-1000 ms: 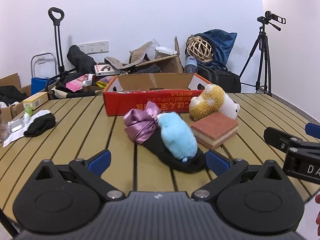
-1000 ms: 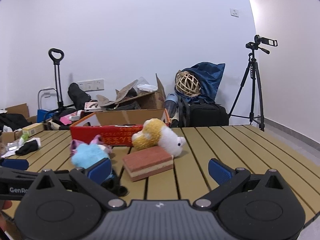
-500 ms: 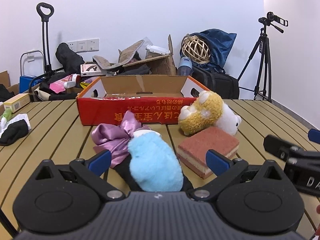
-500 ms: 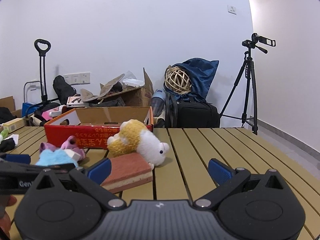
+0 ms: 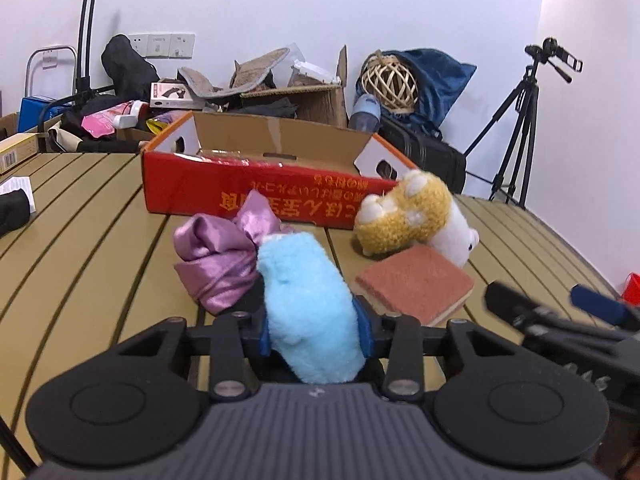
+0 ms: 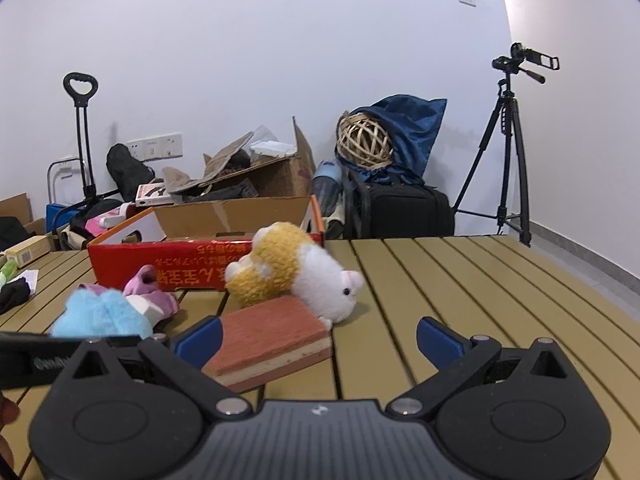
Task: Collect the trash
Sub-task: 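Grasp the red-brown sponge with the right tool while the left tool holds the plush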
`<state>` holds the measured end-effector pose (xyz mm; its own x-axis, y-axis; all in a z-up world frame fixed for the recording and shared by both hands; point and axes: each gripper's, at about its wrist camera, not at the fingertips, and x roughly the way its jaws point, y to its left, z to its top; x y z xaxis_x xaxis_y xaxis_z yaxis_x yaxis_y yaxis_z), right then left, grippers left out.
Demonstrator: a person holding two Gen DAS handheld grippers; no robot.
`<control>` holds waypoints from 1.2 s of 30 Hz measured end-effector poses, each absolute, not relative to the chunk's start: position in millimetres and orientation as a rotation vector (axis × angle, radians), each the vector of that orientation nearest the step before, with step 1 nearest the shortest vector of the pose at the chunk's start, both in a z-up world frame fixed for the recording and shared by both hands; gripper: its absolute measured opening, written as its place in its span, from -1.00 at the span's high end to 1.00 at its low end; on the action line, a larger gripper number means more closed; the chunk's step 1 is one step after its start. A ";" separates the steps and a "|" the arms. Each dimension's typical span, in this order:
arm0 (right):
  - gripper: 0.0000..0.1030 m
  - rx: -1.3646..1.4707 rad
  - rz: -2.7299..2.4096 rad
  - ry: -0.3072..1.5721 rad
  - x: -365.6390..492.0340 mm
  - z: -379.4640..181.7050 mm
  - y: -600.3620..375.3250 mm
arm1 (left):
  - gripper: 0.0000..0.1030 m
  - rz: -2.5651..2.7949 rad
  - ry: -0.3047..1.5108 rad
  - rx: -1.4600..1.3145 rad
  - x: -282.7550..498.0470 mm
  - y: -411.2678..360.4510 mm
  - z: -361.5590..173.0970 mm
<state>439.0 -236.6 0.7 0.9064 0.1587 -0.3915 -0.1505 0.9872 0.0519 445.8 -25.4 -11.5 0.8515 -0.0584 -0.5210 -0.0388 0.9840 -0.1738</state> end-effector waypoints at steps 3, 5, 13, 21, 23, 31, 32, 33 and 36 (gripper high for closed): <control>-1.00 0.024 0.172 0.426 443.3 -2.2 -227.0 | 0.27 -0.017 0.539 -0.199 442.4 -17.6 -3.9; -1.00 0.023 0.177 0.441 447.1 -4.3 -219.9 | 0.27 -0.018 0.529 -0.208 440.3 -11.5 0.3; -1.00 0.035 0.161 0.519 467.7 -13.7 -198.2 | 0.27 0.030 0.493 -0.222 441.6 10.1 7.3; -1.00 0.047 0.153 0.576 488.7 -19.5 -181.2 | 0.28 0.062 0.469 -0.248 444.5 33.5 10.0; -1.00 0.052 0.147 0.588 493.2 -21.0 -177.3 | 0.28 0.067 0.469 -0.253 445.5 37.5 9.8; -1.00 0.047 0.093 0.649 509.8 -31.4 -166.4 | 0.28 0.094 0.468 -0.258 447.6 49.2 9.7; -1.00 0.052 0.092 0.654 510.5 -32.6 -166.3 | 0.28 0.096 0.469 -0.260 447.9 50.2 9.6; -1.00 0.055 0.092 0.657 511.3 -33.1 -166.5 | 0.28 0.096 0.470 -0.260 447.6 50.8 9.1; -0.73 0.068 0.108 0.665 511.9 -33.7 -167.5 | 0.28 0.096 0.469 -0.260 447.6 50.8 9.3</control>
<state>511.9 -167.5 -33.7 0.7816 0.1213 -0.6119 -0.0778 0.9922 0.0973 447.6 50.8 9.3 0.8881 0.0319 -0.4586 -0.1509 0.9626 -0.2252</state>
